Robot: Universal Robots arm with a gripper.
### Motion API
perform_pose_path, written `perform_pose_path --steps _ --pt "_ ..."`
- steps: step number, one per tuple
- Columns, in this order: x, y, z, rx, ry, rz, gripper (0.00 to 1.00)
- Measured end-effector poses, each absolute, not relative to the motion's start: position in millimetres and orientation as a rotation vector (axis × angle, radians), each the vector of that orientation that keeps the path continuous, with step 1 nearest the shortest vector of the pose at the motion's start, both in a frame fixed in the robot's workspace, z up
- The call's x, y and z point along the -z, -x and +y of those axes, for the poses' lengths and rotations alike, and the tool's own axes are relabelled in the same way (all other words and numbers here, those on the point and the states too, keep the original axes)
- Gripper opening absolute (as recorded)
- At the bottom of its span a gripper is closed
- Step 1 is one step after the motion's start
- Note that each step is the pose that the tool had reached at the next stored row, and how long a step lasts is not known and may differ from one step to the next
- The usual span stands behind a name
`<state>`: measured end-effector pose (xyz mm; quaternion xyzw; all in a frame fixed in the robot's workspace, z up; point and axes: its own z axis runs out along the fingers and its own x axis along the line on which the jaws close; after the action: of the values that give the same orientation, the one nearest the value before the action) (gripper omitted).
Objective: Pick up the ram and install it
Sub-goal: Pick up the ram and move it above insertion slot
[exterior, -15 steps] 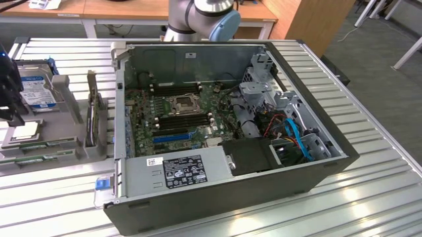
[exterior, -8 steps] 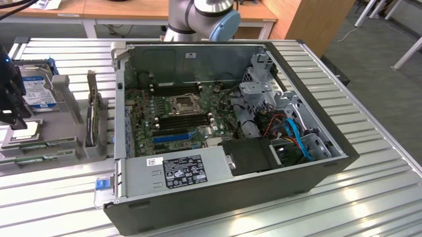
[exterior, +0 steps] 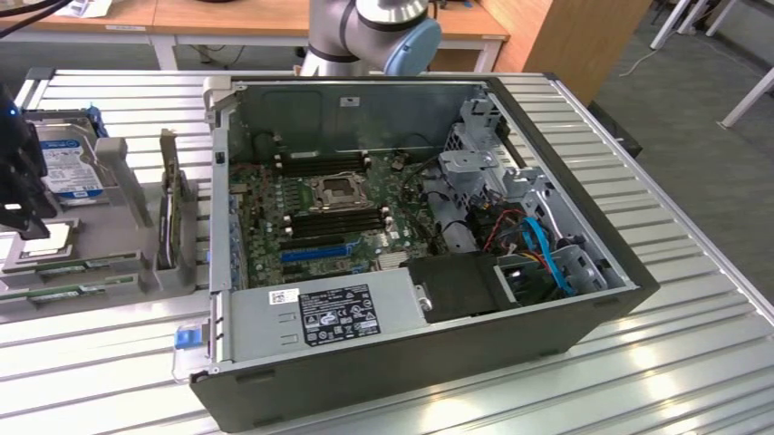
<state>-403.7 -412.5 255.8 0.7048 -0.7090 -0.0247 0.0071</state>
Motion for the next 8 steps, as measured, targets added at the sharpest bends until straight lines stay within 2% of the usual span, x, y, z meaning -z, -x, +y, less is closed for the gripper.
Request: perform_pose_path --steps 8 --pt "-256 404 -424 0.077 -2.204 -2.217 0.35"
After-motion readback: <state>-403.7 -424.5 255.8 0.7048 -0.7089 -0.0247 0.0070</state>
